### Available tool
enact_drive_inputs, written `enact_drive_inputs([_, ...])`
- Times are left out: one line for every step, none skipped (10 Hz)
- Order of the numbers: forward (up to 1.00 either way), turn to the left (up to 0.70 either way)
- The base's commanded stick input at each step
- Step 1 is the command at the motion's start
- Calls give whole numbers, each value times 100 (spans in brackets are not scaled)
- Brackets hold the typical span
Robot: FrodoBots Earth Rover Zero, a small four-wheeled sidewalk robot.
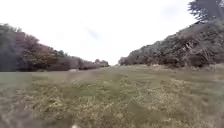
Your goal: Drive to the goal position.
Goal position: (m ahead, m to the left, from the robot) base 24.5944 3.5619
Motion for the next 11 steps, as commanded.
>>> enact_drive_inputs([100, 0])
enact_drive_inputs([100, 0])
enact_drive_inputs([100, 0])
enact_drive_inputs([100, 0])
enact_drive_inputs([100, 0])
enact_drive_inputs([100, 0])
enact_drive_inputs([100, 0])
enact_drive_inputs([100, 0])
enact_drive_inputs([100, 0])
enact_drive_inputs([100, 0])
enact_drive_inputs([100, 0])
